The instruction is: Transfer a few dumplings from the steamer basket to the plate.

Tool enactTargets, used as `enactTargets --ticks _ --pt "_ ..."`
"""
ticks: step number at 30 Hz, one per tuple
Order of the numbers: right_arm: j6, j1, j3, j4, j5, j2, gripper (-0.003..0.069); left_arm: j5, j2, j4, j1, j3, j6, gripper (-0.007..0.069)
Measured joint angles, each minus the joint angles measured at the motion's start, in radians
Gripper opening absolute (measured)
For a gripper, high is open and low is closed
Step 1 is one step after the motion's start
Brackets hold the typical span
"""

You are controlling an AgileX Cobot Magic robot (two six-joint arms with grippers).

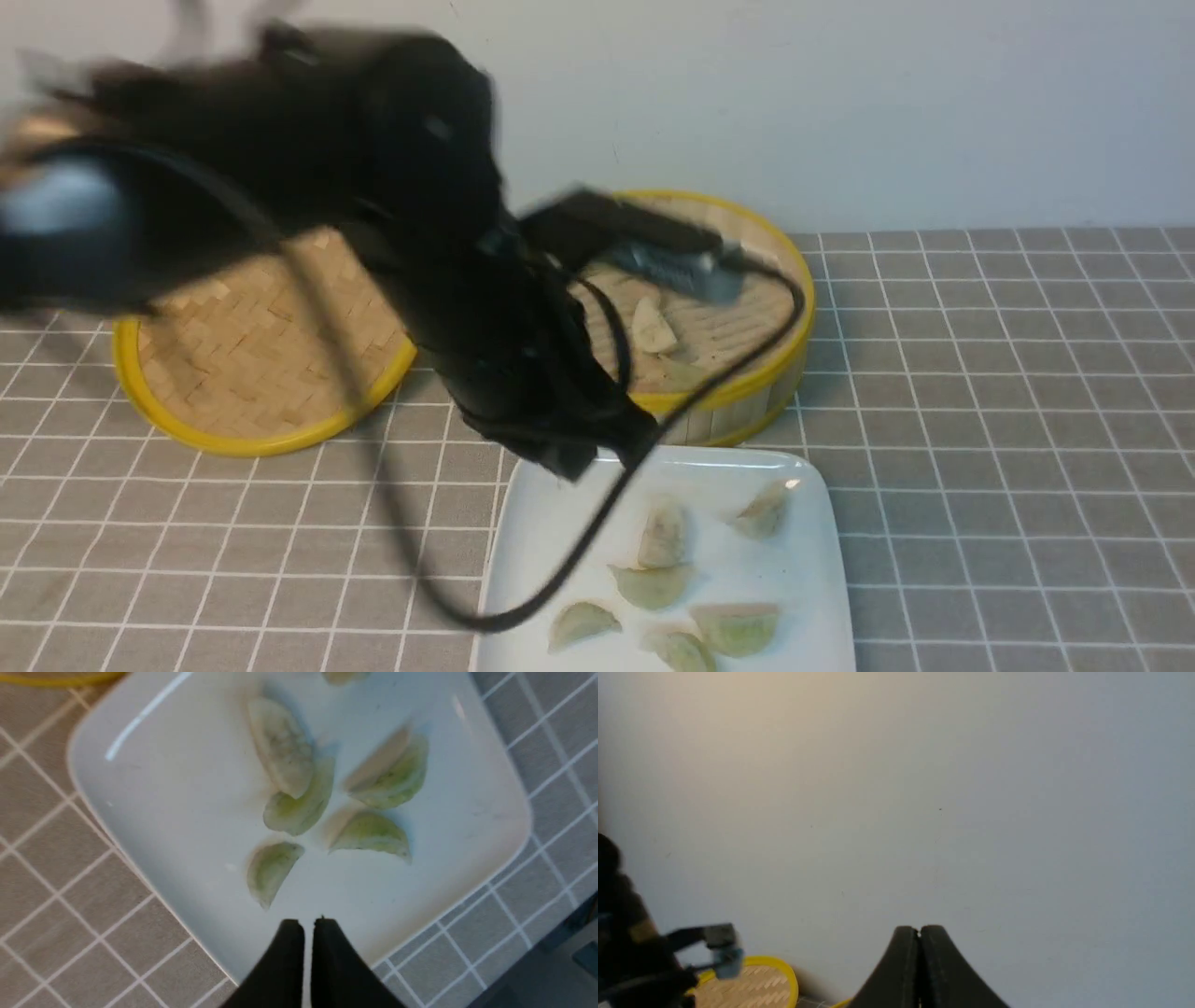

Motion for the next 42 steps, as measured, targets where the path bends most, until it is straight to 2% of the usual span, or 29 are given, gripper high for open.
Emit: enactTargets --ticks 3,4,10,20,25,42 --pt "0.0 0.0 0.0 -0.003 -0.01 0.0 -0.0014 -0.061 -0.164 -0.005 0.0 0.063 -0.003 -0.0005" --pt "0.001 0.0 0.0 -0.003 -0.014 0.0 -0.0014 -0.124 -0.29 -0.007 0.0 0.127 -0.003 -0.0005" --pt "0.004 0.0 0.0 -0.003 -0.019 0.0 -0.0014 -0.349 -0.638 -0.009 0.0 0.394 -0.003 -0.0005" --pt "0.007 0.0 0.0 -0.003 -0.019 0.0 -0.0014 -0.741 -0.948 -0.009 0.0 0.791 -0.003 -0.0005" --pt "0.007 0.0 0.0 -0.003 -0.019 0.0 -0.0014 -0.787 -0.987 -0.012 0.0 0.835 -0.003 -0.0005" --pt "-0.02 0.0 0.0 -0.004 -0.02 0.0 -0.0014 -0.79 -0.989 -0.015 0.0 0.836 -0.003 -0.0005"
